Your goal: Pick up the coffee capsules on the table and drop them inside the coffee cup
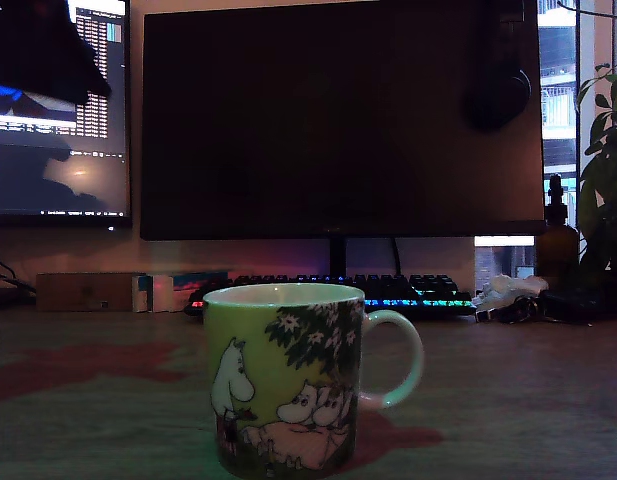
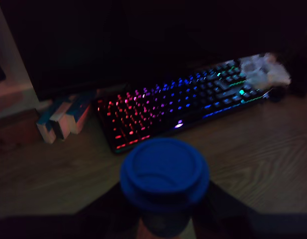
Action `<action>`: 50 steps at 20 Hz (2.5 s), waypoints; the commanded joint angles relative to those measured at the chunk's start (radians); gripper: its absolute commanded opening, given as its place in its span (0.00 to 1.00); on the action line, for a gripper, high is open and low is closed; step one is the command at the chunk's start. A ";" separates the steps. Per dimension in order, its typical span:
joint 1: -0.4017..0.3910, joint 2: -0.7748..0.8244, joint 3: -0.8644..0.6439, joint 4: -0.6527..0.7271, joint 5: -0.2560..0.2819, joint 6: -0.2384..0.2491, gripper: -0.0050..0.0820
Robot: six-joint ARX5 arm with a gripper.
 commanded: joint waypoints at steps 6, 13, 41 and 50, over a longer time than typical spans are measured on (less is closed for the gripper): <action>-0.135 -0.041 -0.089 0.047 0.013 0.004 0.18; -0.349 -0.045 -0.113 0.095 -0.006 0.001 0.18; -0.623 0.198 -0.293 0.289 -0.029 0.004 0.18; -0.635 0.198 -0.293 0.292 -0.028 -0.005 0.18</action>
